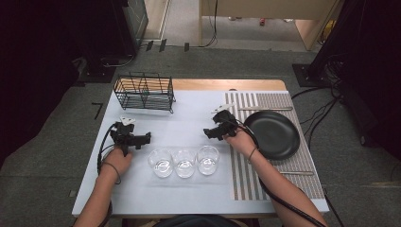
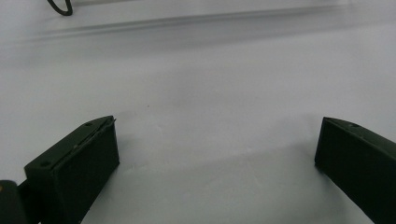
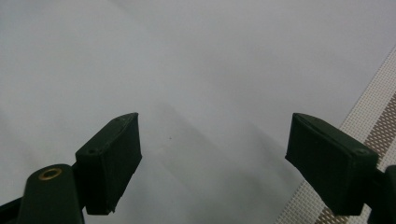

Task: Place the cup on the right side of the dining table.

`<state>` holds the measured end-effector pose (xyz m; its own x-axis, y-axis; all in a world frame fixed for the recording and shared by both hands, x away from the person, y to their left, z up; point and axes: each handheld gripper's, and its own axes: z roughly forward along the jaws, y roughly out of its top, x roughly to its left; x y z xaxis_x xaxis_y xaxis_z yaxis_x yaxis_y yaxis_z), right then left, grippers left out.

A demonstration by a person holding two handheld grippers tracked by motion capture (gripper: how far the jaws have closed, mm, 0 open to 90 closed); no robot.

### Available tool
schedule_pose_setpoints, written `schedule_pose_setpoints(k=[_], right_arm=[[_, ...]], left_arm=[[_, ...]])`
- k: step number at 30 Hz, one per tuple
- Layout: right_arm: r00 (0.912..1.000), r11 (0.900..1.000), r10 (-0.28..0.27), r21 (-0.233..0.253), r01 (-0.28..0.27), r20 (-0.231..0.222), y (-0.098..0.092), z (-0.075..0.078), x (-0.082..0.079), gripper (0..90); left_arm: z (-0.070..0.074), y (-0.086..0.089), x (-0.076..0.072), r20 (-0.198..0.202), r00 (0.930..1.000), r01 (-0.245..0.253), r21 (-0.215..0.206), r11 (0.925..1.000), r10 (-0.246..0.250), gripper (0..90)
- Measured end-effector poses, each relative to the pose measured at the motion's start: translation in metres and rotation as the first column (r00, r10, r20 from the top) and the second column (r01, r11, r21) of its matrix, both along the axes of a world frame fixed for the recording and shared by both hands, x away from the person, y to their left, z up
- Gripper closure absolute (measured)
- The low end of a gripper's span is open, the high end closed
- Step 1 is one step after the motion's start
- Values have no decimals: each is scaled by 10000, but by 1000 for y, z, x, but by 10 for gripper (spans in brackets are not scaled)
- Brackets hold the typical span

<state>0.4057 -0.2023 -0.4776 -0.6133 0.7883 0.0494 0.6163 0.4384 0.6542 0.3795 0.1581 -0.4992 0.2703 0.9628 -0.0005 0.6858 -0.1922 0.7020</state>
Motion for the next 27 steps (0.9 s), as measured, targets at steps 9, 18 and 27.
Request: schedule_pose_setpoints(k=[9,18,27], right_arm=[[9997,9997,232,-2,-232,45,-1,3,-4,194],[9994,9994,347,19,-347,26,-2,4,-7,202],[9980,9980,630,-45,-630,21,-1,6,-11,209]], left_arm=[[0,0,0,-6,10000,1,-3,10000,-1,0],[0,0,0,-14,10000,0,-7,10000,0,0],[0,0,0,-12,10000,3,0,10000,-3,0]])
